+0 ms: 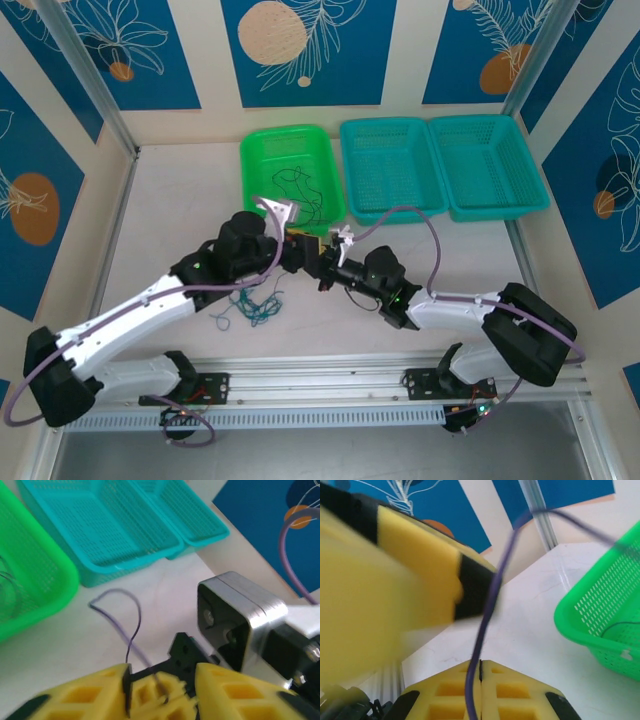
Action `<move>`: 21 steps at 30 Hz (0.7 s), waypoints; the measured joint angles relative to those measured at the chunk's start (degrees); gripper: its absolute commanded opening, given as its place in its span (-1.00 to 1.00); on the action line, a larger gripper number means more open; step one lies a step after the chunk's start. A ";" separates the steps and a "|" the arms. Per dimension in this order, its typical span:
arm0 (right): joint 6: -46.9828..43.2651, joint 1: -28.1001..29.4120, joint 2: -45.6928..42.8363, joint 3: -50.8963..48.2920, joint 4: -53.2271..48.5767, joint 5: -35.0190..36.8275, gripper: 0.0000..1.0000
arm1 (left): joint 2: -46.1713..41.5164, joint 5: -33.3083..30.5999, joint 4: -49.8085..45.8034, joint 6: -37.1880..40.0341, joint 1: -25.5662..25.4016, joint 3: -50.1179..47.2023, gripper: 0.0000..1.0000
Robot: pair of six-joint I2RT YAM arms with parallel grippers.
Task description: Untangle the cables
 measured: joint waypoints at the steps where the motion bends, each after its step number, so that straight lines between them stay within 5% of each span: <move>1: 0.39 -0.09 -0.70 0.00 -1.27 0.33 -1.00 | -2.25 -2.69 -0.74 0.13 0.00 -1.09 0.33; 10: 2.05 -0.44 -8.44 4.15 -10.82 0.96 -1.00 | -13.27 -22.23 -11.19 -7.17 3.39 -17.29 0.63; 16: 3.15 -0.44 -10.08 5.55 -14.19 -0.81 -1.00 | -6.58 -21.73 -10.86 -12.61 10.84 -26.32 0.74; 21: 4.22 -0.37 -10.19 5.77 -16.22 -2.45 -1.00 | 2.69 -14.51 -1.38 -14.21 13.92 -30.34 0.71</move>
